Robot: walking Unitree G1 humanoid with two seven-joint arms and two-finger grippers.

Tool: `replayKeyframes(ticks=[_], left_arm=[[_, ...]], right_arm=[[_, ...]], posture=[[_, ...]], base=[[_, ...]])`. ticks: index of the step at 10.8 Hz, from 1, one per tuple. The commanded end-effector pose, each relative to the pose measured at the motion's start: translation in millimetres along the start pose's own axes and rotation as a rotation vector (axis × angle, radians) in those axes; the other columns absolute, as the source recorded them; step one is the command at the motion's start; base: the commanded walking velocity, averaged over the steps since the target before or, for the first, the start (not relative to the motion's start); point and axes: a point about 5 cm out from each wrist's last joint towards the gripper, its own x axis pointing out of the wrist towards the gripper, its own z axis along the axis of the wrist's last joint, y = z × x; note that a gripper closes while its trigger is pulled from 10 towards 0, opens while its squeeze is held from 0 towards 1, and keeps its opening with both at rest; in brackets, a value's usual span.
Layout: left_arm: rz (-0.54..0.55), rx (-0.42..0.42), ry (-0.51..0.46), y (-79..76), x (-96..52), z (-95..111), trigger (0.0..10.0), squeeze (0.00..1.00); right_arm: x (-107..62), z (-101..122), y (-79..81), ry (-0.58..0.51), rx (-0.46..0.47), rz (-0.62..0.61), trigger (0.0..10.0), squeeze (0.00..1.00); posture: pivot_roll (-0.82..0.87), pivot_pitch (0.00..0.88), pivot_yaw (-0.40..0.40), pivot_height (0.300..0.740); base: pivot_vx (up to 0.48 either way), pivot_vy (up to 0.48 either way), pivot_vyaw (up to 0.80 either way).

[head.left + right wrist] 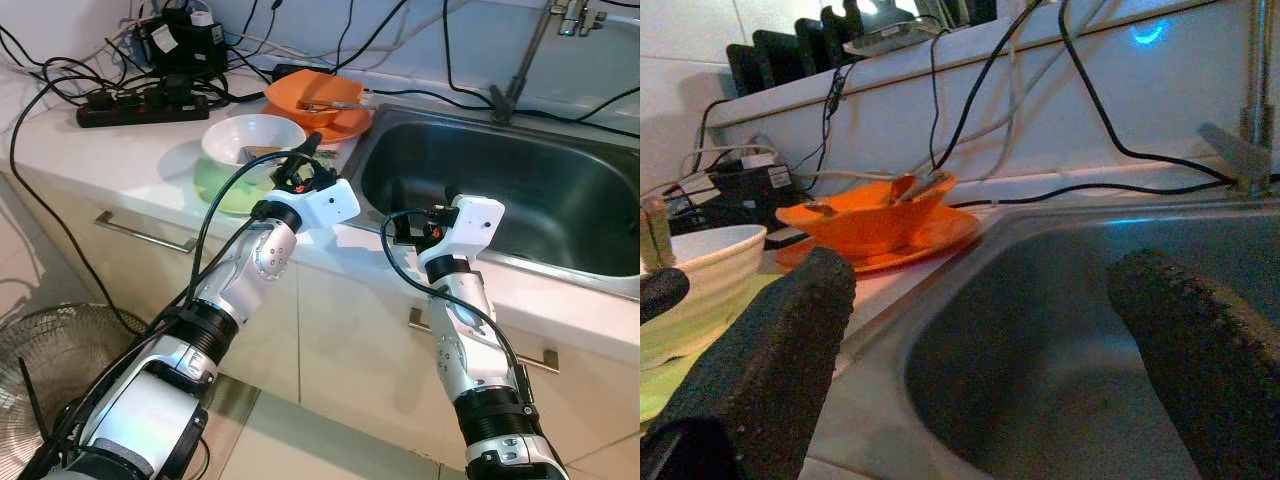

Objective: Kitchen organization

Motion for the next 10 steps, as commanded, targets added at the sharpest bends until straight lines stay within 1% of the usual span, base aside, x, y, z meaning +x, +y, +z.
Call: replayKeyframes(ticks=[1,4,10], left_arm=[[0.015,-0.011,-0.006,3.3,2.9,1.8,0.0,0.00],[0.015,-0.014,-0.009,4.1,3.6,2.8,0.0,0.00],[-0.006,-0.024,-0.023,-2.6,1.8,5.5,0.0,0.00]], right_arm=[[-0.5,-1.4,-0.2,0.000,0.001,-0.002,10.0,0.00],[-0.9,-1.0,-0.1,-0.002,0.003,-0.006,10.0,0.00],[-2.4,-0.5,-2.4,-0.003,0.000,-0.016,10.0,0.00]], posture=[[0.06,0.004,0.018,0.740],[0.05,0.016,0.019,0.740],[0.05,0.030,0.020,0.740]], base=[[0.000,0.000,0.00],[0.000,0.000,0.00],[0.000,0.000,0.00]])
